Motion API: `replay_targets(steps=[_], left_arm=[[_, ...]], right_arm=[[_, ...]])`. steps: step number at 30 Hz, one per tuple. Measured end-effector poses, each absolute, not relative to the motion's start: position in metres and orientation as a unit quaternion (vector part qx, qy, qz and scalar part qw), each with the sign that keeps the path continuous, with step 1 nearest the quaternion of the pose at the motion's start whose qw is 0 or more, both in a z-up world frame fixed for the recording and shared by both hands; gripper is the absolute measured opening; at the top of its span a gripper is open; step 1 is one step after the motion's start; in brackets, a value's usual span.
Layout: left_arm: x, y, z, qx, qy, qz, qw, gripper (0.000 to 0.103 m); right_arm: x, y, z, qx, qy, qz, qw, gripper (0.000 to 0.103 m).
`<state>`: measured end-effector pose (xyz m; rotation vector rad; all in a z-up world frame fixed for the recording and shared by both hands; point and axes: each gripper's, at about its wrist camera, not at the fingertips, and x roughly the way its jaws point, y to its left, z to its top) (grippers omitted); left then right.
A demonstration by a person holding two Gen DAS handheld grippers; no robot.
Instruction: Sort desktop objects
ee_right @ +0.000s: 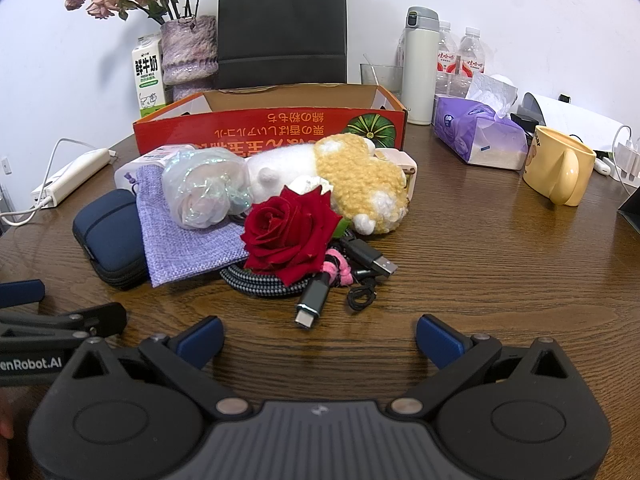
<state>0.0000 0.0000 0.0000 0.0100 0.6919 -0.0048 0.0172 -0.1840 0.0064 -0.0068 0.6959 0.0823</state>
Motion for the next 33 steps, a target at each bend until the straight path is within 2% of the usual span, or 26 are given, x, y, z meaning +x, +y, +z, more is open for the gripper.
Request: replay_targets(steps=[25, 33], left_arm=[[-0.004, 0.002, 0.000, 0.006, 0.337, -0.001, 0.941, 0.103], [-0.007, 0.019, 0.025, -0.033, 0.269, -0.001, 0.962, 0.103]], right_arm=[[0.012, -0.186, 0.006, -0.010, 0.340, 0.058, 0.939, 0.103], [-0.005, -0.206, 0.032, 0.020, 0.273, 0.109, 0.956, 0.103]])
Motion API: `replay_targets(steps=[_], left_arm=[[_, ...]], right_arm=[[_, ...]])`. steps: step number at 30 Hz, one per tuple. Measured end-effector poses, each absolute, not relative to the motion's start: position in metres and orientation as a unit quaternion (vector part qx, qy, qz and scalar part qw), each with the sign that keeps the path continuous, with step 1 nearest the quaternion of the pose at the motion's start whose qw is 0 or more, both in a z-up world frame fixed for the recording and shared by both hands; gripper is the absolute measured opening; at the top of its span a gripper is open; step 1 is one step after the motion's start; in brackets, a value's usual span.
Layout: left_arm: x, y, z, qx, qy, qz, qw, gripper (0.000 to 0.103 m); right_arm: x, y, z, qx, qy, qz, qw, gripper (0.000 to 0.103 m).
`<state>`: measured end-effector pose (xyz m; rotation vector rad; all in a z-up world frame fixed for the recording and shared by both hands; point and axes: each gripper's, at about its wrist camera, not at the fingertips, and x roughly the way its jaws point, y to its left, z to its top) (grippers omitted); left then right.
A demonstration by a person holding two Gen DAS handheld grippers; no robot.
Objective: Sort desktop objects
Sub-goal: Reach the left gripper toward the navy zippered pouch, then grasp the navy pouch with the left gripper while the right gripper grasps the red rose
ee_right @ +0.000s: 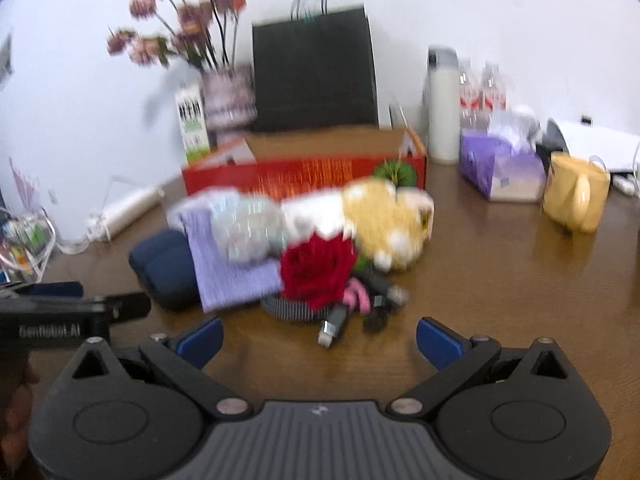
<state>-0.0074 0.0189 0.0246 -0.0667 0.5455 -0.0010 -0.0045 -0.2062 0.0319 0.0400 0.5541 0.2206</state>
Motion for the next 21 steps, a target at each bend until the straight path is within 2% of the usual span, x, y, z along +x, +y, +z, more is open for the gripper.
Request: replay_targets(steps=[3, 8, 10, 11, 12, 13, 15, 20, 21], left_arm=[[0.035, 0.021, 0.030, -0.041, 0.315, 0.013, 0.948, 0.103], [0.087, 0.018, 0.025, -0.051, 0.341, 0.062, 0.937, 0.103], [0.096, 0.015, 0.022, -0.053, 0.346, 0.072, 0.934, 0.103], [0.095, 0.013, 0.020, -0.047, 0.345, 0.073, 0.935, 0.103], [0.090, 0.012, 0.019, -0.041, 0.336, 0.067, 0.939, 0.101], [0.084, 0.014, 0.017, -0.038, 0.326, 0.058, 0.943, 0.097], [0.070, 0.019, 0.015, -0.034, 0.317, 0.044, 0.947, 0.095], [0.035, 0.042, 0.019, -0.032, 0.322, 0.037, 0.946, 0.090], [0.025, 0.046, 0.022, -0.032, 0.320, 0.031, 0.947, 0.085]], right_arm=[[0.013, -0.207, 0.034, 0.011, 0.273, 0.099, 0.957, 0.101], [0.042, -0.206, 0.036, 0.025, 0.286, 0.115, 0.951, 0.097], [0.052, -0.202, 0.034, 0.024, 0.293, 0.117, 0.949, 0.086], [0.057, -0.199, 0.033, 0.021, 0.298, 0.119, 0.947, 0.084], [0.060, -0.197, 0.032, 0.019, 0.301, 0.119, 0.946, 0.076], [0.062, -0.195, 0.030, 0.013, 0.306, 0.121, 0.944, 0.063], [0.059, -0.192, 0.029, -0.007, 0.306, 0.110, 0.946, 0.052], [0.038, -0.204, 0.031, 0.012, 0.297, 0.117, 0.948, 0.051], [0.031, -0.207, 0.034, 0.016, 0.289, 0.120, 0.950, 0.051]])
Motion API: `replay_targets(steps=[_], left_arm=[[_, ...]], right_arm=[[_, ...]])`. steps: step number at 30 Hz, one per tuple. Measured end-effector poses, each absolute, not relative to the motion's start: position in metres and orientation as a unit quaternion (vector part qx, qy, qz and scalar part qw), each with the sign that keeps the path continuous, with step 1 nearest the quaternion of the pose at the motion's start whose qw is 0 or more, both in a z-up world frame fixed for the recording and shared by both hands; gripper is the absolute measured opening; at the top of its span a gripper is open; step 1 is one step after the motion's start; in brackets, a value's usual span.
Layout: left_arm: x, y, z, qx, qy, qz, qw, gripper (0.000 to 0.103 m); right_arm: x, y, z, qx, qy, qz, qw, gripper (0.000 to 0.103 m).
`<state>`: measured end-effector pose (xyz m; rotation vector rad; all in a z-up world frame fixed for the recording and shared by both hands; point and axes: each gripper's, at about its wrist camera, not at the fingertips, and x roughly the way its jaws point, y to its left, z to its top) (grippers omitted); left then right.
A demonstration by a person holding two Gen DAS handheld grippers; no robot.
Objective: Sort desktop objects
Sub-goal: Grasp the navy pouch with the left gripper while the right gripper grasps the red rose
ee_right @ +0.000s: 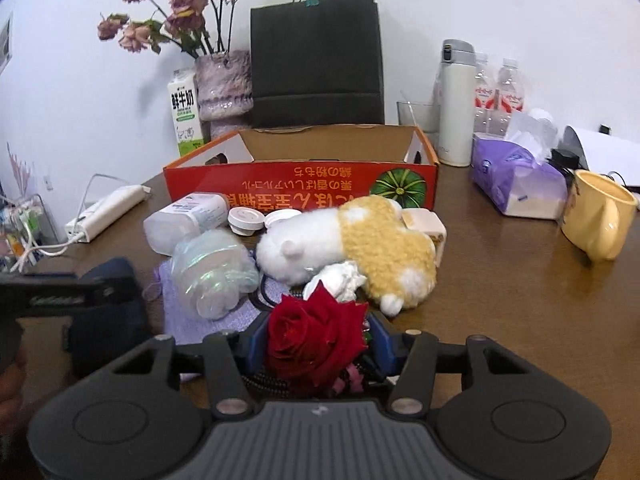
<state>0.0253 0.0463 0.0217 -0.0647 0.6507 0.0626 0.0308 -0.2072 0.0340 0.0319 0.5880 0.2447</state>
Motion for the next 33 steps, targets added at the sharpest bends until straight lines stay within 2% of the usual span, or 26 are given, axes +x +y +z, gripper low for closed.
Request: replay_targets(steps=[3, 5, 6, 7, 12, 14, 15, 16, 18, 20, 23, 25, 26, 27, 28, 29, 30, 33], left_arm=[[-0.002, 0.054, 0.030, -0.027, 0.310, -0.028, 0.950, 0.060], [-0.014, 0.048, 0.031, -0.014, 0.308, -0.078, 0.948, 0.070], [-0.018, 0.041, 0.029, -0.005, 0.306, -0.091, 0.948, 0.089], [-0.019, 0.034, 0.026, -0.001, 0.309, -0.091, 0.947, 0.103], [-0.002, -0.001, 0.017, 0.023, 0.316, -0.043, 0.948, 0.103], [0.012, 0.000, 0.010, 0.001, 0.335, -0.013, 0.942, 0.102], [0.014, 0.000, 0.008, -0.001, 0.336, -0.004, 0.942, 0.092], [0.013, -0.001, 0.007, 0.012, 0.333, 0.003, 0.943, 0.075], [0.003, 0.000, 0.009, 0.033, 0.333, -0.019, 0.942, 0.070], [-0.015, 0.000, 0.011, 0.045, 0.333, -0.045, 0.941, 0.069], [-0.037, -0.001, 0.012, 0.046, 0.342, -0.066, 0.936, 0.075], [-0.043, -0.002, 0.013, 0.042, 0.342, -0.075, 0.936, 0.093], [-0.043, -0.004, 0.013, 0.045, 0.337, -0.078, 0.937, 0.095], [-0.040, -0.006, 0.012, 0.047, 0.334, -0.074, 0.938, 0.095], [-0.036, -0.007, 0.011, 0.048, 0.339, -0.063, 0.937, 0.091], [-0.033, -0.008, 0.009, 0.045, 0.342, -0.058, 0.937, 0.085], [-0.030, -0.008, 0.008, 0.038, 0.345, -0.060, 0.936, 0.072], [-0.035, -0.009, 0.010, 0.040, 0.335, -0.062, 0.939, 0.066]], right_arm=[[0.004, -0.215, 0.047, 0.021, 0.256, 0.130, 0.958, 0.051], [-0.012, -0.215, 0.053, 0.013, 0.256, 0.145, 0.956, 0.051], [-0.019, -0.213, 0.054, 0.007, 0.266, 0.158, 0.951, 0.051], [-0.023, -0.212, 0.055, 0.004, 0.274, 0.167, 0.947, 0.052], [-0.042, -0.197, 0.038, -0.030, 0.304, 0.175, 0.936, 0.054], [-0.040, -0.194, 0.032, -0.044, 0.317, 0.167, 0.932, 0.055], [-0.041, -0.193, 0.031, -0.045, 0.321, 0.167, 0.931, 0.057], [-0.041, -0.193, 0.031, -0.046, 0.324, 0.170, 0.930, 0.059], [-0.043, -0.194, 0.032, -0.052, 0.322, 0.171, 0.930, 0.064], [-0.049, -0.197, 0.032, -0.052, 0.317, 0.172, 0.931, 0.071], [-0.053, -0.202, 0.030, -0.048, 0.319, 0.175, 0.930, 0.071], [-0.053, -0.204, 0.027, -0.041, 0.323, 0.175, 0.929, 0.069], [-0.052, -0.203, 0.025, -0.038, 0.326, 0.175, 0.928, 0.067], [-0.050, -0.202, 0.024, -0.037, 0.329, 0.174, 0.927, 0.059], [-0.049, -0.201, 0.024, -0.038, 0.333, 0.173, 0.926, 0.051], [-0.049, -0.199, 0.024, -0.041, 0.334, 0.172, 0.926, 0.049], [-0.051, -0.198, 0.025, -0.041, 0.330, 0.171, 0.927, 0.043], [-0.054, -0.197, 0.030, -0.036, 0.319, 0.176, 0.931, 0.040]])
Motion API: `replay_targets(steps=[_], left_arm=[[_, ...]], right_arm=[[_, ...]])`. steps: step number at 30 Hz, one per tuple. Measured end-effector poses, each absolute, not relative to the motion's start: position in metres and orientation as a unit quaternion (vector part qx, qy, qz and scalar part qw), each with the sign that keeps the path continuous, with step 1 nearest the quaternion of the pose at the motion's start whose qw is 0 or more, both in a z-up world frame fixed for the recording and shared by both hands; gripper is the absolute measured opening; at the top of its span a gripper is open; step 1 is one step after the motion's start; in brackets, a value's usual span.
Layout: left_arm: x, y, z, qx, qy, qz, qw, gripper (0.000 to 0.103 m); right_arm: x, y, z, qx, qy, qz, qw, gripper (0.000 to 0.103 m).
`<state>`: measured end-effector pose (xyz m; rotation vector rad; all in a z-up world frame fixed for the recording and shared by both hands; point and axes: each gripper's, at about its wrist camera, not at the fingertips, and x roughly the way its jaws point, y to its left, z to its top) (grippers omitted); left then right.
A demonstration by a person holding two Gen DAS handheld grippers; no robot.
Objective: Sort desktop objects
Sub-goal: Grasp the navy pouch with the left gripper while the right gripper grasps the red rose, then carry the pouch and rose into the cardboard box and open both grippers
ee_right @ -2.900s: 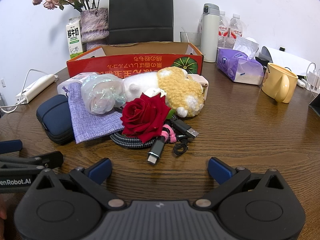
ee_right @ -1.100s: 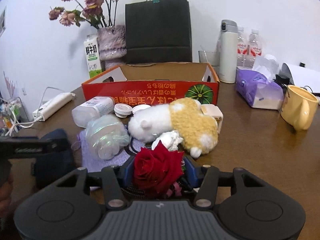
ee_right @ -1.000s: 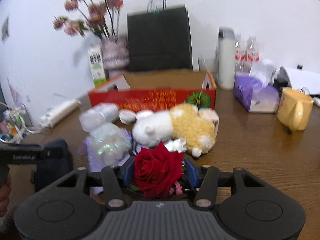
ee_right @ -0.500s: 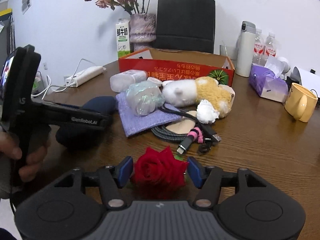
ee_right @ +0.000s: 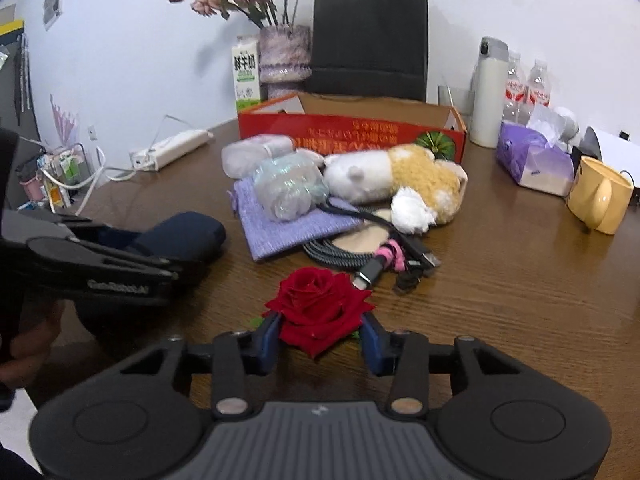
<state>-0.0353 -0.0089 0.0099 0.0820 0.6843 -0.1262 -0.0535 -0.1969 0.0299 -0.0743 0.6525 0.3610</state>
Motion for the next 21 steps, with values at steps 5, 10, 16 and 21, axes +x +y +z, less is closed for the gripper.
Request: replay_targets(steps=[5, 10, 16, 21], left_arm=[[-0.046, -0.012, 0.026, 0.044, 0.313, -0.067, 0.946, 0.062], [-0.041, -0.010, 0.058, 0.028, 0.281, -0.085, 0.955, 0.062], [0.018, -0.003, 0.109, 0.007, 0.249, -0.100, 0.963, 0.062], [0.113, 0.005, 0.152, 0.003, 0.264, -0.097, 0.960, 0.062]], right_arm=[[-0.052, -0.204, 0.046, -0.009, 0.295, 0.178, 0.939, 0.038], [-0.045, -0.211, 0.075, -0.003, 0.252, 0.183, 0.950, 0.038], [0.014, -0.209, 0.116, -0.022, 0.225, 0.167, 0.960, 0.038], [0.105, -0.208, 0.151, -0.019, 0.225, 0.155, 0.962, 0.038]])
